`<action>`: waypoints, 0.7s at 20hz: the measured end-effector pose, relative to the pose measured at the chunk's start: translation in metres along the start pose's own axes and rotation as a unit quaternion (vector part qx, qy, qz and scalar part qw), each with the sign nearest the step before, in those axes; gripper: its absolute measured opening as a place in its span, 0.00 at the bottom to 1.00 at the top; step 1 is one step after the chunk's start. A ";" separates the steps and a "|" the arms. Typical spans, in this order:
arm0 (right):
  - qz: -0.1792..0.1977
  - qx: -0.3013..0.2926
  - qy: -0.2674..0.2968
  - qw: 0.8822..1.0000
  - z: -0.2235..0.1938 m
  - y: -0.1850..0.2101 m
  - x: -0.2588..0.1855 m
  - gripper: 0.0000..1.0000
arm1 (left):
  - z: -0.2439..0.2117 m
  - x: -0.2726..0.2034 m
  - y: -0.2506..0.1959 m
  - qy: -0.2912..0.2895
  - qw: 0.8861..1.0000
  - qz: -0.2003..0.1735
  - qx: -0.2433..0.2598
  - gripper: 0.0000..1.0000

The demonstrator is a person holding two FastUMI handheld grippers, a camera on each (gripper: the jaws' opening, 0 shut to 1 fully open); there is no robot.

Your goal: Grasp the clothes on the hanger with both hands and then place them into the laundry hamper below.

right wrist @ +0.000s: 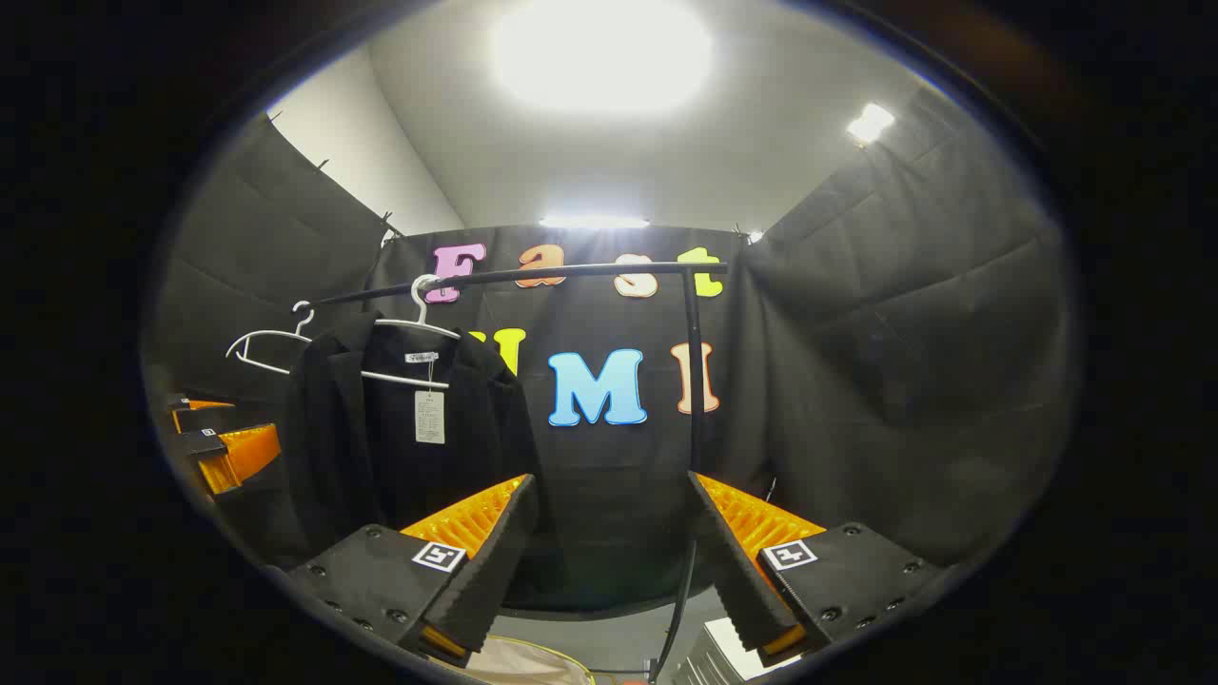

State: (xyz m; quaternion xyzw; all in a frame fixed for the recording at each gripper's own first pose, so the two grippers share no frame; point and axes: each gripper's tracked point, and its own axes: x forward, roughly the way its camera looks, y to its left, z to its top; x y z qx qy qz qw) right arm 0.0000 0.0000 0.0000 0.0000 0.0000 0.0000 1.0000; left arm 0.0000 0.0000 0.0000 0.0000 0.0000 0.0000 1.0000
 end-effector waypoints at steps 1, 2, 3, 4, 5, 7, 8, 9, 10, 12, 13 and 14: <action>0.002 -0.001 0.001 1.000 0.000 0.001 -0.001 0.98 | -0.001 -0.001 0.000 0.002 1.000 0.001 0.000 0.94; 0.002 -0.001 0.001 1.000 0.000 0.001 -0.001 0.98 | -0.002 -0.002 0.000 0.003 1.000 0.001 0.001 0.94; 0.003 -0.001 0.002 1.000 -0.001 0.001 0.000 0.98 | -0.002 -0.003 0.000 0.004 1.000 0.002 0.002 0.94; 0.003 -0.001 0.002 1.000 -0.001 0.002 0.001 0.98 | 0.000 -0.003 0.000 0.004 1.000 0.001 0.003 0.94; 0.004 0.000 0.001 1.000 0.000 0.003 0.001 0.94 | -0.001 -0.003 -0.001 0.004 1.000 0.002 0.004 0.94; 0.005 -0.002 0.001 1.000 0.000 0.004 0.002 0.94 | -0.002 -0.004 -0.001 0.004 1.000 0.000 0.003 0.94; 0.004 -0.002 0.002 1.000 0.000 0.004 0.003 0.93 | -0.002 -0.003 -0.001 0.004 1.000 0.000 0.002 0.94; 0.005 -0.002 0.002 1.000 0.000 0.005 0.003 0.97 | -0.002 -0.002 -0.001 0.005 1.000 0.000 0.002 0.94; 0.005 -0.002 0.003 1.000 0.000 0.006 0.004 0.97 | -0.002 -0.002 -0.001 0.005 1.000 0.000 0.003 0.94; 0.004 -0.003 0.004 1.000 -0.001 0.007 0.003 0.98 | -0.003 0.000 -0.001 0.004 1.000 -0.001 0.004 0.94; 0.004 -0.003 0.005 1.000 -0.003 0.007 0.004 0.98 | -0.003 0.001 -0.001 0.004 1.000 -0.001 0.006 0.94; 0.003 -0.003 0.006 1.000 -0.004 0.007 0.004 0.98 | -0.003 0.002 -0.001 0.004 1.000 -0.002 0.006 0.94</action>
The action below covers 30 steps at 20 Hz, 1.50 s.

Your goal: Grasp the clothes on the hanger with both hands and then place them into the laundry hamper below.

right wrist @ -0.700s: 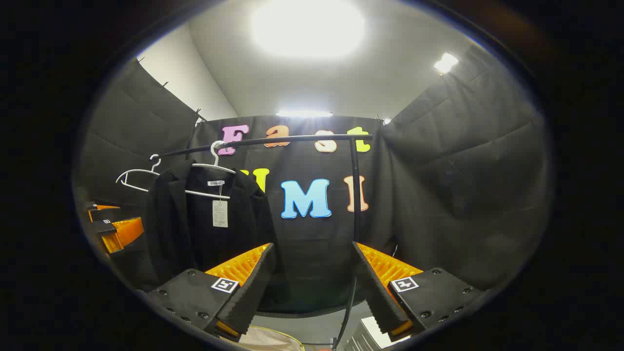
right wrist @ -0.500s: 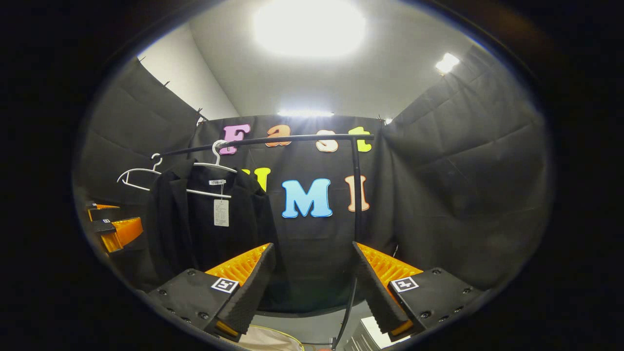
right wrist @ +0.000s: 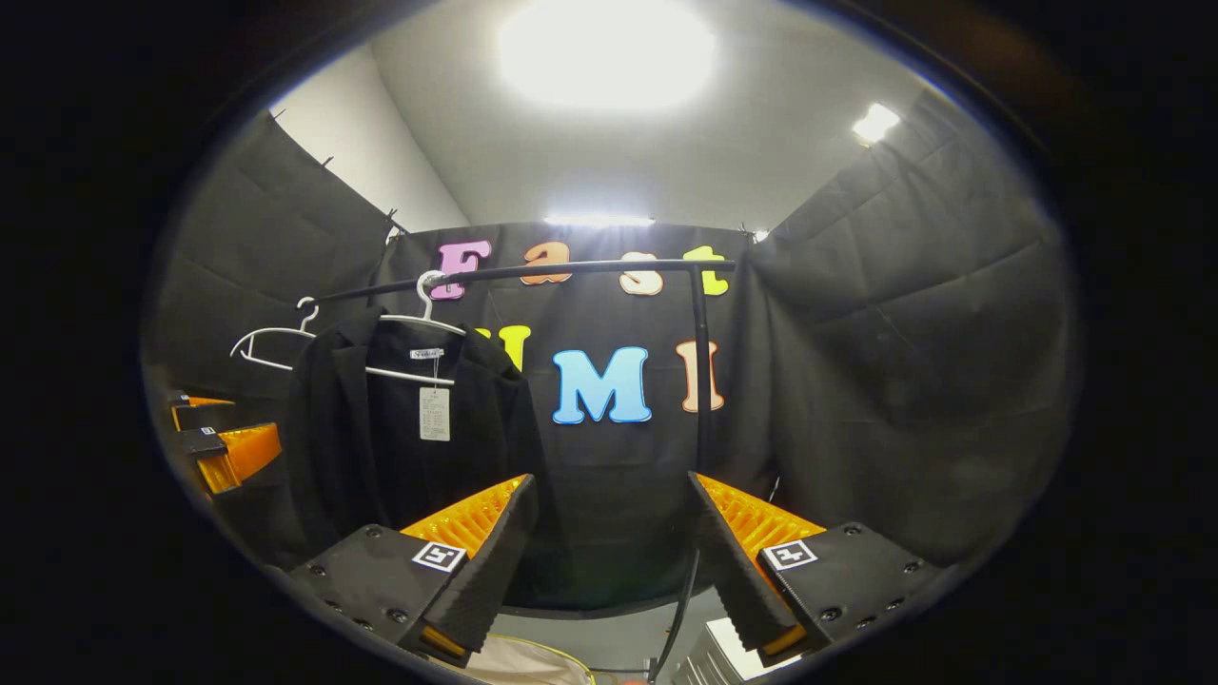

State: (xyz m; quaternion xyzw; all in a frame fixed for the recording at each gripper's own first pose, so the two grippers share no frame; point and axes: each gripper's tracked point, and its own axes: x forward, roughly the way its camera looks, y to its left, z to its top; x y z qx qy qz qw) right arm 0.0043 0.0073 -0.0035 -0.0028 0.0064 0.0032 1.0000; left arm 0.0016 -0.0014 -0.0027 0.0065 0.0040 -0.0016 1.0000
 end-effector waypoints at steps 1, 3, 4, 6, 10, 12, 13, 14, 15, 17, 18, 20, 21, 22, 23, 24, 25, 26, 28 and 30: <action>0.000 0.001 0.001 1.000 -0.001 0.001 0.001 0.98 | -0.001 0.000 0.000 0.000 1.000 0.000 0.000 0.94; -0.001 0.001 0.000 1.000 -0.001 0.001 0.001 0.98 | -0.002 0.003 0.000 0.000 1.000 -0.001 -0.001 0.94; -0.001 0.000 0.000 1.000 0.000 0.002 0.002 0.98 | -0.004 0.005 0.000 0.001 1.000 -0.001 -0.002 0.94; 0.001 -0.001 0.003 1.000 -0.002 0.005 0.003 0.98 | -0.007 0.007 0.001 0.005 1.000 -0.003 -0.003 0.94; 0.003 0.003 0.003 1.000 0.000 0.015 0.009 0.98 | -0.009 0.013 0.004 0.006 1.000 -0.009 -0.006 0.94; 0.007 0.003 0.001 1.000 0.003 0.023 0.014 0.97 | -0.009 0.019 0.007 0.005 1.000 -0.013 -0.005 0.94; 0.009 0.001 -0.001 1.000 0.003 0.028 0.017 0.94 | -0.008 0.022 0.008 0.005 1.000 -0.015 -0.005 0.94; 0.010 -0.001 -0.003 1.000 0.005 0.033 0.021 0.98 | -0.009 0.026 0.010 0.005 1.000 -0.018 -0.006 0.94; 0.010 -0.003 -0.005 1.000 0.006 0.038 0.026 0.94 | -0.009 0.030 0.012 0.005 1.000 -0.021 -0.007 0.94; 0.014 0.000 -0.006 1.000 0.007 0.049 0.032 0.94 | -0.010 0.039 0.016 0.008 1.000 -0.025 -0.011 0.94; 0.016 0.004 -0.005 1.000 0.006 0.054 0.035 0.98 | -0.010 0.044 0.017 0.006 1.000 -0.028 -0.013 0.94; 0.022 0.010 0.000 1.000 0.002 0.065 0.043 0.98 | -0.007 0.052 0.020 0.004 0.999 -0.030 -0.011 0.94; 0.026 0.010 0.003 1.000 0.001 0.070 0.046 0.94 | -0.004 0.058 0.021 0.003 1.000 -0.030 -0.009 0.94; 0.030 0.009 0.004 1.000 0.001 0.074 0.050 0.98 | -0.002 0.062 0.020 0.000 0.999 -0.030 -0.009 0.94; 0.034 0.006 0.003 0.999 0.001 0.078 0.055 0.98 | 0.002 0.067 0.018 -0.004 0.999 -0.031 -0.011 0.94; 0.038 0.004 0.001 0.999 0.002 0.081 0.060 0.98 | 0.003 0.073 0.015 -0.007 0.999 -0.033 -0.014 0.94; 0.044 0.002 -0.001 0.999 0.004 0.085 0.064 0.94 | 0.006 0.078 0.012 -0.009 0.999 -0.034 -0.016 0.94; 0.051 0.002 -0.005 0.999 0.005 0.089 0.071 0.98 | 0.006 0.083 0.010 -0.011 0.999 -0.032 -0.017 0.94; 0.071 0.006 -0.013 0.997 0.009 0.100 0.085 0.97 | 0.010 0.093 0.007 -0.016 0.999 -0.025 -0.014 0.94; 0.093 0.013 -0.010 0.996 0.007 0.110 0.101 0.97 | 0.011 0.105 0.003 -0.015 1.000 -0.015 -0.007 0.94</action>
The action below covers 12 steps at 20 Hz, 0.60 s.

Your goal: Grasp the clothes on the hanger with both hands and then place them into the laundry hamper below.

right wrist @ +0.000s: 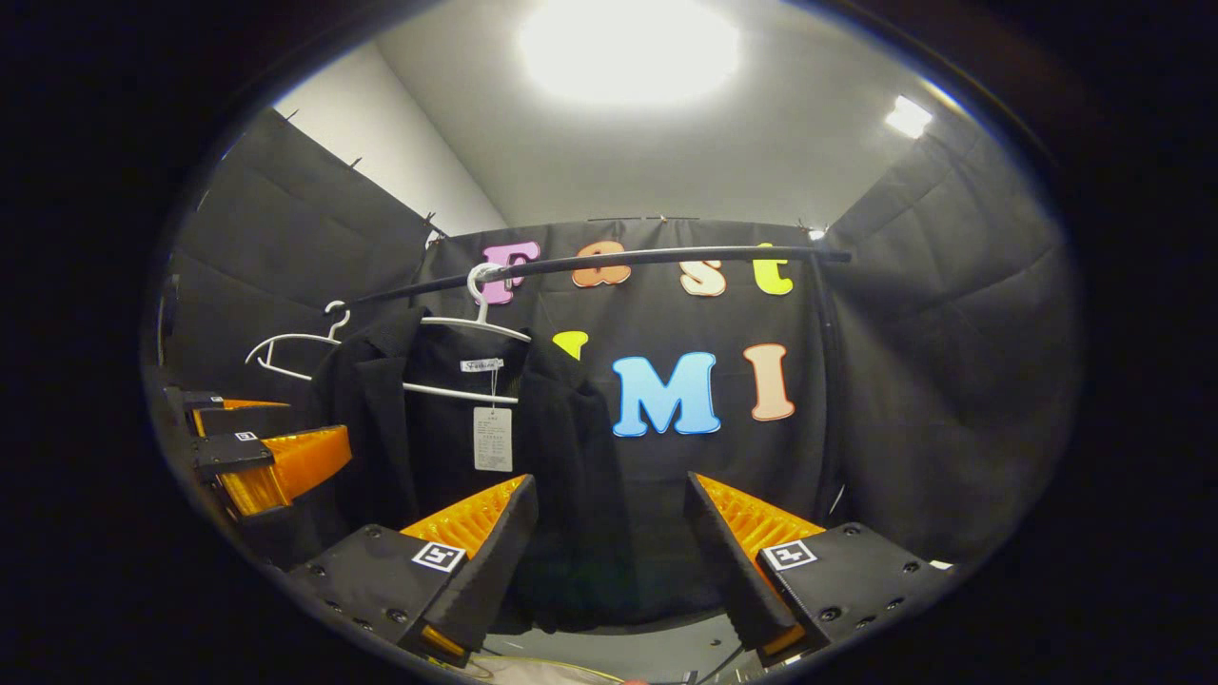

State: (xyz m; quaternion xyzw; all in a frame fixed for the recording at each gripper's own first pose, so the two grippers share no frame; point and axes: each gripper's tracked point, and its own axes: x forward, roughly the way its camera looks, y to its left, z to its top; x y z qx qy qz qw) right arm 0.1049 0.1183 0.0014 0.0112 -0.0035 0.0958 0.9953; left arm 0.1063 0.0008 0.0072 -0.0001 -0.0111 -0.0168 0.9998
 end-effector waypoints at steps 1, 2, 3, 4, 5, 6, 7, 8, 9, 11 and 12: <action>0.010 0.004 0.001 1.000 -0.001 0.003 0.009 0.97 | -0.001 0.006 -0.002 0.002 1.000 0.004 0.003 0.94; 0.019 0.006 0.002 1.000 -0.001 0.006 0.019 0.97 | -0.001 0.011 -0.006 0.003 1.000 0.006 0.004 0.94; 0.028 0.008 0.004 1.000 -0.002 0.009 0.029 0.98 | -0.003 0.018 -0.008 0.006 1.000 0.010 0.007 0.94; 0.039 0.010 0.006 0.999 -0.003 0.012 0.039 0.98 | -0.006 0.022 -0.008 0.010 1.000 0.017 0.011 0.94; 0.049 0.011 0.008 0.999 -0.004 0.016 0.049 0.98 | -0.008 0.029 -0.008 0.013 1.000 0.023 0.013 0.94; 0.058 0.011 0.010 0.998 -0.005 0.018 0.058 0.98 | -0.010 0.035 -0.009 0.015 0.999 0.028 0.013 0.94; 0.065 0.011 0.013 0.998 -0.007 0.019 0.067 0.98 | -0.011 0.042 -0.009 0.017 0.999 0.033 0.013 0.94; 0.072 0.012 0.014 0.997 -0.007 0.021 0.076 0.98 | -0.012 0.048 -0.009 0.017 0.999 0.038 0.015 0.94; 0.079 0.012 0.015 0.997 -0.008 0.023 0.085 0.98 | -0.013 0.055 -0.007 0.018 0.999 0.044 0.018 0.94; 0.087 0.014 0.016 0.996 -0.008 0.025 0.103 0.98 | -0.016 0.068 -0.005 0.020 0.998 0.056 0.026 0.94; 0.089 0.013 0.018 0.996 -0.010 0.025 0.109 0.98 | -0.019 0.074 -0.003 0.022 0.998 0.061 0.027 0.93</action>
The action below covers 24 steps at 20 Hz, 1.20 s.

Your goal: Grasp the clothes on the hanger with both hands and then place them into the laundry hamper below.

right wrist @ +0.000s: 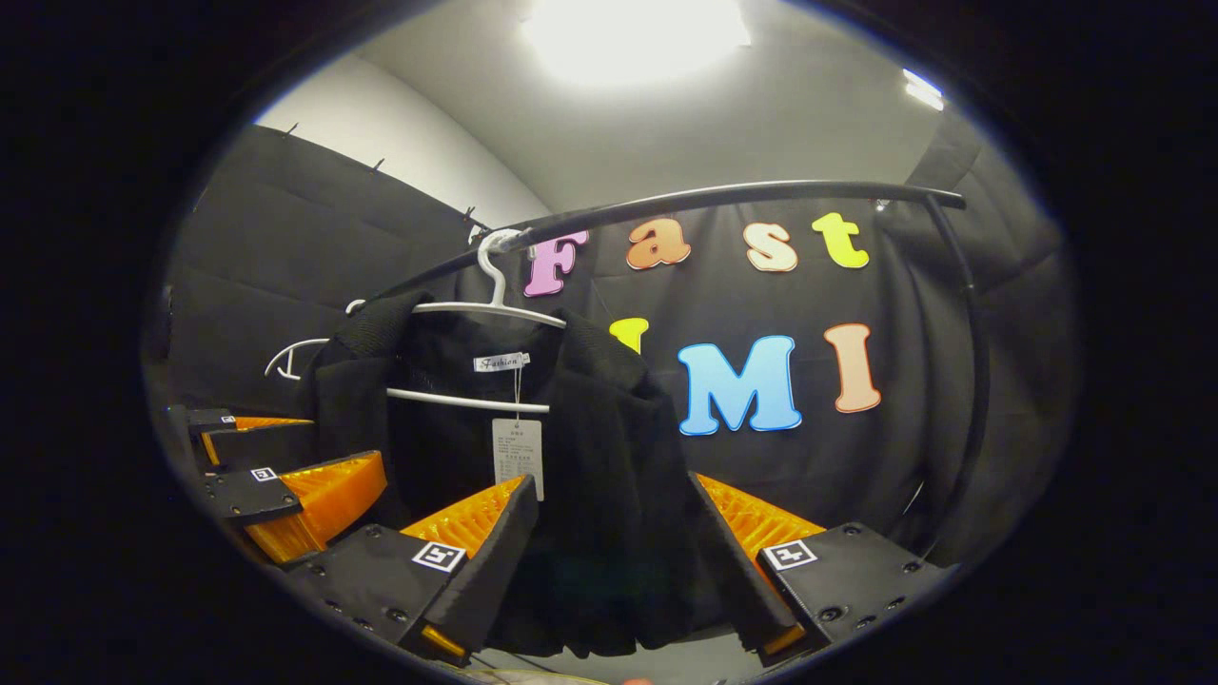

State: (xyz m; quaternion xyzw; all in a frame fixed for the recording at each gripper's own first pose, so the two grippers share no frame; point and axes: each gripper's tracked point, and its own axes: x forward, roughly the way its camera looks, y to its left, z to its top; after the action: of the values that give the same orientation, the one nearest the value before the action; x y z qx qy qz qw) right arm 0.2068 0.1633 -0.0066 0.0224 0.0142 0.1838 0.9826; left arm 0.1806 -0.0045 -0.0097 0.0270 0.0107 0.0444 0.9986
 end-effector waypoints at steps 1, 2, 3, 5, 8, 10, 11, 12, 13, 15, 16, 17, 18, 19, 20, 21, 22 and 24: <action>0.002 -0.001 0.002 1.000 -0.002 -0.001 0.009 0.98 | -0.002 0.007 0.001 0.002 1.000 0.006 0.002 0.94; 0.005 0.000 0.005 1.000 -0.005 -0.001 0.018 0.98 | -0.004 0.013 0.001 0.005 1.000 0.010 0.004 0.94; 0.011 0.003 0.009 1.000 -0.008 0.001 0.027 0.98 | -0.006 0.019 0.003 0.006 1.000 0.017 0.008 0.94; 0.021 0.012 0.014 1.000 -0.014 0.003 0.040 0.94 | -0.011 0.030 0.006 0.012 0.999 0.028 0.013 0.93; 0.025 0.022 0.018 0.999 -0.018 0.005 0.062 0.97 | -0.019 0.044 0.010 0.022 0.999 0.044 0.023 0.94; 0.033 0.034 0.019 0.999 -0.019 0.008 0.076 0.94 | -0.020 0.051 0.013 0.024 0.998 0.051 0.028 0.94; 0.036 0.040 0.018 0.998 -0.019 0.010 0.081 0.94 | -0.021 0.054 0.014 0.024 0.998 0.055 0.030 0.94; 0.037 0.045 0.017 0.998 -0.017 0.011 0.086 0.98 | -0.022 0.055 0.015 0.026 0.998 0.058 0.032 0.94; 0.039 0.050 0.015 0.998 -0.014 0.012 0.091 0.98 | -0.021 0.057 0.015 0.026 0.997 0.061 0.034 0.94; 0.041 0.057 0.010 0.997 -0.009 0.015 0.100 0.98 | -0.022 0.060 0.017 0.028 0.997 0.067 0.037 0.94; 0.041 0.061 0.010 0.997 -0.008 0.015 0.105 0.97 | -0.023 0.062 0.018 0.028 0.996 0.069 0.039 0.94; 0.040 0.065 0.009 0.997 -0.007 0.016 0.108 0.97 | -0.023 0.065 0.018 0.028 0.996 0.072 0.039 0.94; 0.041 0.069 0.012 0.997 -0.007 0.017 0.111 0.97 | -0.024 0.066 0.019 0.029 0.996 0.075 0.040 0.94; 0.042 0.073 0.014 0.996 -0.006 0.020 0.113 0.97 | -0.024 0.067 0.019 0.029 0.996 0.077 0.040 0.94; 0.042 0.076 0.017 0.996 -0.007 0.022 0.115 0.97 | -0.025 0.067 0.020 0.029 0.996 0.079 0.039 0.94; 0.042 0.079 0.019 0.996 -0.007 0.025 0.117 0.97 | -0.025 0.068 0.020 0.029 0.996 0.081 0.039 0.94; 0.039 0.078 0.020 0.996 -0.008 0.025 0.119 0.97 | -0.026 0.070 0.020 0.029 0.995 0.082 0.039 0.94; 0.023 0.070 0.024 0.997 -0.010 0.020 0.124 0.97 | -0.026 0.071 0.021 0.030 0.995 0.085 0.042 0.94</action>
State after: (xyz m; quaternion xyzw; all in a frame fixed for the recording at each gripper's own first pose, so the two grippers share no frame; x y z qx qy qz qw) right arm 0.3148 0.2268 -0.0180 0.0870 0.0504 0.2053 0.9735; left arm 0.2492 0.0241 -0.0363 0.0683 0.0401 0.1295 0.9884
